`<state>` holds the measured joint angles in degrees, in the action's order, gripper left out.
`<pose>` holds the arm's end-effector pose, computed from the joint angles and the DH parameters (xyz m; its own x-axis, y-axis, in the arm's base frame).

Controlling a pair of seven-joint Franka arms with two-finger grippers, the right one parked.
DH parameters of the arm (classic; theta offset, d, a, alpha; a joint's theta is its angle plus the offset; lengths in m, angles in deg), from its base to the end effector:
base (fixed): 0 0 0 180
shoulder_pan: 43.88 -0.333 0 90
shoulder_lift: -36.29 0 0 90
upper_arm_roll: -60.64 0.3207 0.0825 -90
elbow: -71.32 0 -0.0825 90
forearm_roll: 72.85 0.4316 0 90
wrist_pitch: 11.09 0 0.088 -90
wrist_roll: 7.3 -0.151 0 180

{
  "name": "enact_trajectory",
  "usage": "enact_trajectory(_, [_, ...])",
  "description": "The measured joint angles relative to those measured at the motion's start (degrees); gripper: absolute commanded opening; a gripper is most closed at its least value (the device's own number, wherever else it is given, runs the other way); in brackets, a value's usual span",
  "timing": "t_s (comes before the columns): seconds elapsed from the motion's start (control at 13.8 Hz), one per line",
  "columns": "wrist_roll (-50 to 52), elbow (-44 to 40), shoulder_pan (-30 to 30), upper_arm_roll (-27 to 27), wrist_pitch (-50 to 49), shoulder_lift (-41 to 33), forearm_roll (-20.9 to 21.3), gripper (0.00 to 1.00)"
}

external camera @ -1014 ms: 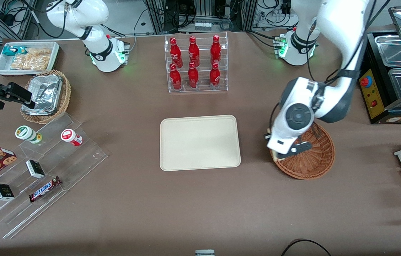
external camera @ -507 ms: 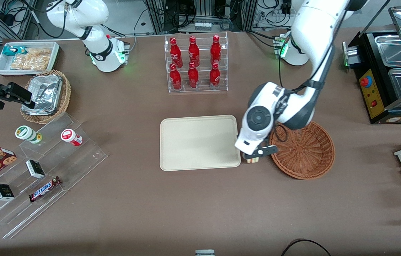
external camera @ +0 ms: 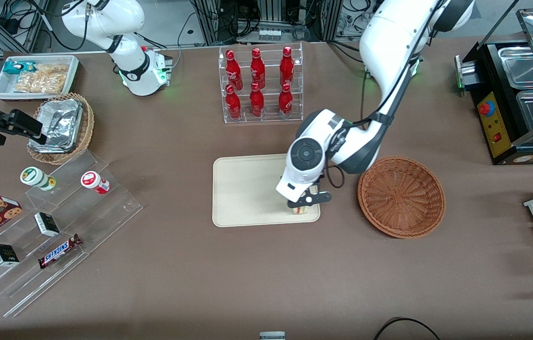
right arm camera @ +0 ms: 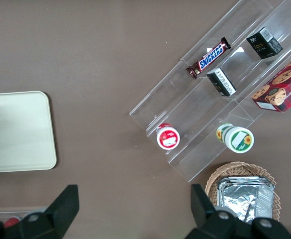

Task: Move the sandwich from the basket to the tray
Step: 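Carry the sandwich over the beige tray and lower it, then open the left gripper to release the sandwich onto the tray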

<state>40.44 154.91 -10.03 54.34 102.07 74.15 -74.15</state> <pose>0.5693 -0.4710 0.2212 0.9738 0.1620 -0.1594 0.1565 -0.9866 -0.0465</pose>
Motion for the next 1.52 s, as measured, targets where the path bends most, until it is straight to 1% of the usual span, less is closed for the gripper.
enact_trajectory(0.51, [6.5,-10.51,0.69,-4.72,2.03,8.56,-0.05,0.07])
enact_trajectory(0.72, [7.08,-12.08,1.14,-5.59,3.47,11.12,-0.05,0.09])
enact_trajectory(0.8, [7.31,-12.12,1.55,-5.65,3.84,11.49,-0.05,0.14])
enact_trajectory(0.87, [7.5,-12.14,1.88,-5.66,3.98,11.67,-0.05,0.37])
enact_trajectory(0.94, [7.62,-12.17,2.08,-5.66,3.99,11.7,-0.05,0.99])
enact_trajectory(1.16, [7.86,-13.0,2.12,-5.67,3.98,11.63,-0.45,1.0])
enact_trajectory(1.38, [7.98,-14.23,1.99,-5.66,3.33,10.81,-2.25,1.0])
enact_trajectory(1.52, [8.05,-14.73,1.91,-5.57,2.36,9.57,-2.55,1.0])
